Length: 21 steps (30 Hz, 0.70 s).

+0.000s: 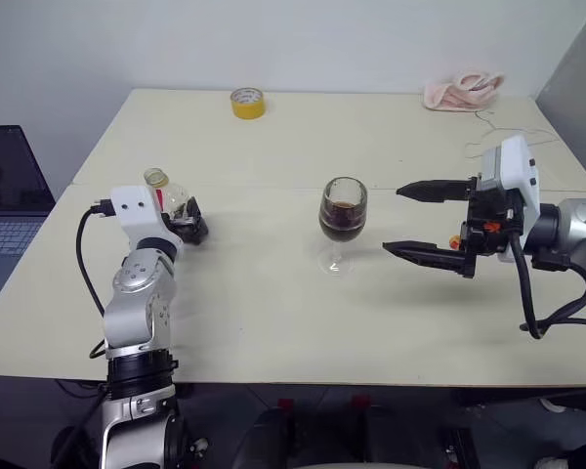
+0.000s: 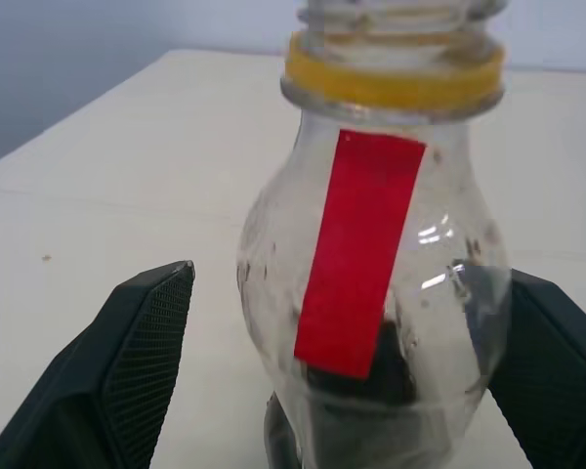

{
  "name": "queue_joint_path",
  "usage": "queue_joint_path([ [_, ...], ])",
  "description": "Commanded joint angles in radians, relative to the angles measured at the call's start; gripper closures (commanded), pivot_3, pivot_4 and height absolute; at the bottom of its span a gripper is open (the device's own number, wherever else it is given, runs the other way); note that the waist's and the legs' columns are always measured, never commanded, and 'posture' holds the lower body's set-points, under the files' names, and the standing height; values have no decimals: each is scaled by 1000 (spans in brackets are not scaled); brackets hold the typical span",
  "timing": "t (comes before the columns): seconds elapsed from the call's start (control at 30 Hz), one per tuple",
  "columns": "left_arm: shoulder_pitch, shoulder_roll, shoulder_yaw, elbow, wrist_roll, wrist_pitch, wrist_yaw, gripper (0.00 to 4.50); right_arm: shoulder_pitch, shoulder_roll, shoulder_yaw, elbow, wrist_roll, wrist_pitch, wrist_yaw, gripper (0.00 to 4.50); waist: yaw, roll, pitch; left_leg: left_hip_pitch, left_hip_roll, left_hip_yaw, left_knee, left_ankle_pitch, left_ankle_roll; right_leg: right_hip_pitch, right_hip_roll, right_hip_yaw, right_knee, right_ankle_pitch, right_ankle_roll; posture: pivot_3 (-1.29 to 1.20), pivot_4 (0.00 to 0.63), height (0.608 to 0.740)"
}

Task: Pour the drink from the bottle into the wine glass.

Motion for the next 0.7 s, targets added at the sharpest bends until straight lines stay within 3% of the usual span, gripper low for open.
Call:
queue_joint_path([
  [0.03,34,40,20,-126,-19,92,-16,28,-17,1,-10,1,-11,-28,15,0,0,0,0,0,0,0,0,0,0,0,0,0,0,0,0,0,150,740],
  [0.2,114,60,47,-234,-71,124,-74,28,-14,3,-6,22,-27,-44,29,0,2,0,0,0,0,0,0,0,0,0,0,0,0,0,0,0,150,740],
  [0.33,137,91,70,-205,-70,94,-105,28,-23,16,12,43,-47,-62,37,0,2,0,0,0,1,0,0,0,0,0,0,0,-1,0,0,0,150,740],
  [0.7,125,221,48,-216,-253,-6,-500,28,-15,14,0,85,-80,-90,77,0,2,0,0,0,1,1,-1,0,0,0,0,0,-1,0,0,0,150,740],
])
